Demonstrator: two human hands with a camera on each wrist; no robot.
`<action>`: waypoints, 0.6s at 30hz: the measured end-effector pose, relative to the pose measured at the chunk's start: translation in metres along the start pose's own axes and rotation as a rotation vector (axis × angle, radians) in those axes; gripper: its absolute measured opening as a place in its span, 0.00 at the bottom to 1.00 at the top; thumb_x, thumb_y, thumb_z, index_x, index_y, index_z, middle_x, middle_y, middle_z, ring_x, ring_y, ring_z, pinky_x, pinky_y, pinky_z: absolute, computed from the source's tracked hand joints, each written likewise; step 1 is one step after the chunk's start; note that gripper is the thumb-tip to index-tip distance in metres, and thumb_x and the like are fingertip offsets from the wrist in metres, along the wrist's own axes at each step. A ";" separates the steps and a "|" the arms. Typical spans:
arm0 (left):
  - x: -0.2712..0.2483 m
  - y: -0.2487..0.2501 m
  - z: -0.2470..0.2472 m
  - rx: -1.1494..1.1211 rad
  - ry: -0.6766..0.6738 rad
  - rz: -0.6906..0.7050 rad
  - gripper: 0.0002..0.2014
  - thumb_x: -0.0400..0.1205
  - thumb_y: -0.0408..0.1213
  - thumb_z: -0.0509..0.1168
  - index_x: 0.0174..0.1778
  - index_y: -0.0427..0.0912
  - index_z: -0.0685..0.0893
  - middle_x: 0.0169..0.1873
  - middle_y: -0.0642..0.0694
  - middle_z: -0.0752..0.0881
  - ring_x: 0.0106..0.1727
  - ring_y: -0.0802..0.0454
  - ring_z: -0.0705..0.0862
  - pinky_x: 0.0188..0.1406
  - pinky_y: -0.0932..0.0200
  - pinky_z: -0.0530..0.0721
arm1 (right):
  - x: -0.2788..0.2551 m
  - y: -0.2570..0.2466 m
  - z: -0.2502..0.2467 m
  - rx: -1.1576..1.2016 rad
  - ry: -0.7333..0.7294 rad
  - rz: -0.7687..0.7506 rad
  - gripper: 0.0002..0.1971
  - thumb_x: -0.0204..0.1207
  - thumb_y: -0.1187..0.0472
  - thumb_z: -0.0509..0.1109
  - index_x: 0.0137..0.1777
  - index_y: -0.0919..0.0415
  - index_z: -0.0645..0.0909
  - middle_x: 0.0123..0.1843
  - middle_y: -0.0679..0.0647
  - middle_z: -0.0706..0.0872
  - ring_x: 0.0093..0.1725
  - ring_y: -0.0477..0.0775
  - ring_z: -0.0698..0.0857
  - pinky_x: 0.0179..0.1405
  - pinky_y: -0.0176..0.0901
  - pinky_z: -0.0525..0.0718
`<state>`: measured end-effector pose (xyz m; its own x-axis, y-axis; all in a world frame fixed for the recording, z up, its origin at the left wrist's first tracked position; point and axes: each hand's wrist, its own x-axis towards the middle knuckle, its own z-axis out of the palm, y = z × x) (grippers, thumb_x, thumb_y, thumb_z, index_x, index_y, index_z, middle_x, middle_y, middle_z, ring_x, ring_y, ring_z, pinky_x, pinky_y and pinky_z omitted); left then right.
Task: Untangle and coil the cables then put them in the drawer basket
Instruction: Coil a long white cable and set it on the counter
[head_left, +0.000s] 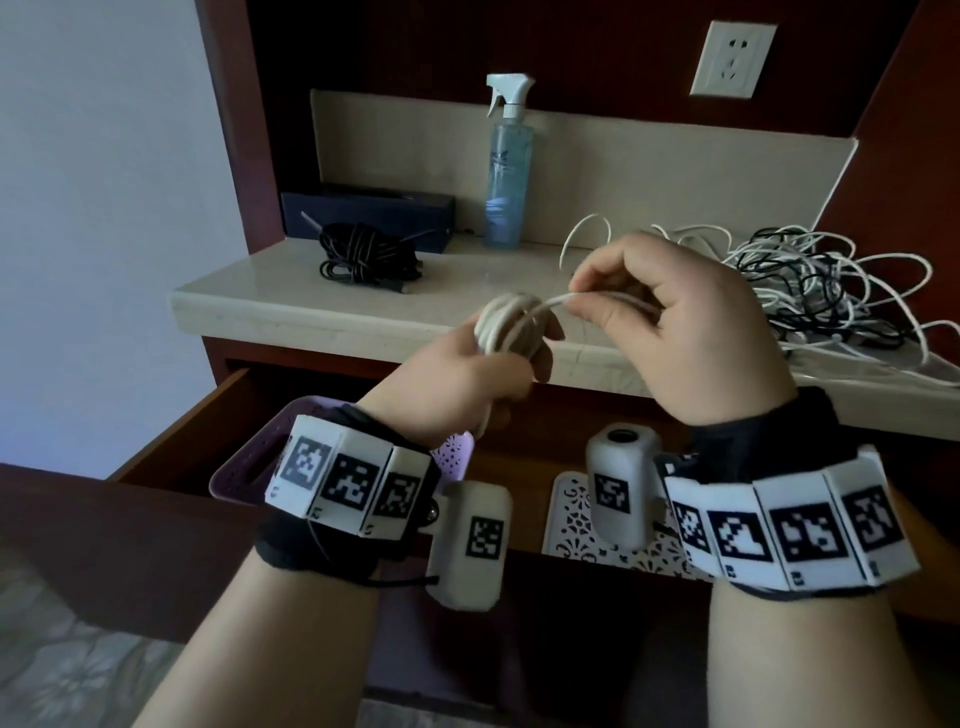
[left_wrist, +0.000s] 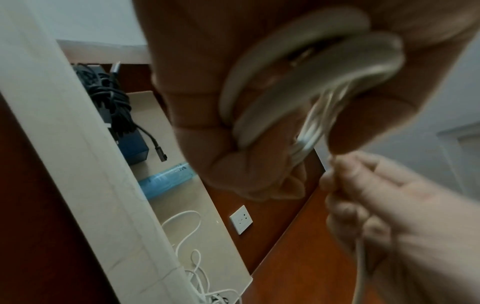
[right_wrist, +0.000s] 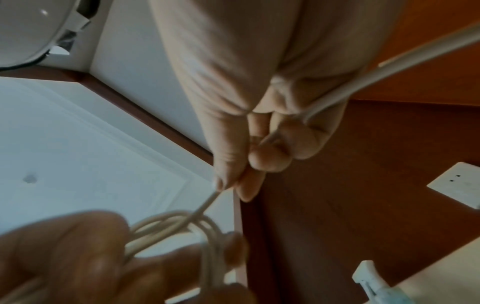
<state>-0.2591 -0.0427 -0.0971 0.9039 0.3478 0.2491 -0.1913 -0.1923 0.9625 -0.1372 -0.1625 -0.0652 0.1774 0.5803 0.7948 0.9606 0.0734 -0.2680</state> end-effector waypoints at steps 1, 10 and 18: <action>0.000 -0.001 -0.001 -0.130 0.029 0.004 0.17 0.62 0.28 0.58 0.46 0.41 0.81 0.30 0.49 0.82 0.28 0.53 0.73 0.19 0.65 0.69 | -0.002 0.004 -0.002 -0.018 -0.007 0.026 0.05 0.74 0.57 0.69 0.47 0.57 0.83 0.38 0.42 0.83 0.40 0.37 0.81 0.42 0.31 0.79; 0.001 -0.005 -0.006 -0.160 0.066 0.011 0.18 0.65 0.28 0.61 0.50 0.42 0.81 0.37 0.45 0.83 0.31 0.53 0.74 0.22 0.64 0.69 | -0.013 0.012 -0.003 -0.062 0.193 -0.048 0.09 0.80 0.60 0.64 0.48 0.65 0.84 0.38 0.47 0.79 0.39 0.43 0.73 0.38 0.33 0.72; 0.003 0.000 0.000 0.238 -0.070 -0.040 0.23 0.61 0.52 0.69 0.53 0.57 0.80 0.44 0.38 0.84 0.36 0.52 0.79 0.36 0.53 0.77 | 0.003 0.002 -0.003 0.009 0.321 -0.066 0.10 0.81 0.62 0.64 0.47 0.67 0.84 0.41 0.48 0.82 0.40 0.47 0.80 0.41 0.33 0.76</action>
<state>-0.2568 -0.0414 -0.0968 0.9349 0.2963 0.1955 -0.0672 -0.3930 0.9171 -0.1340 -0.1628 -0.0623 0.1743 0.2884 0.9415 0.9707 0.1102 -0.2134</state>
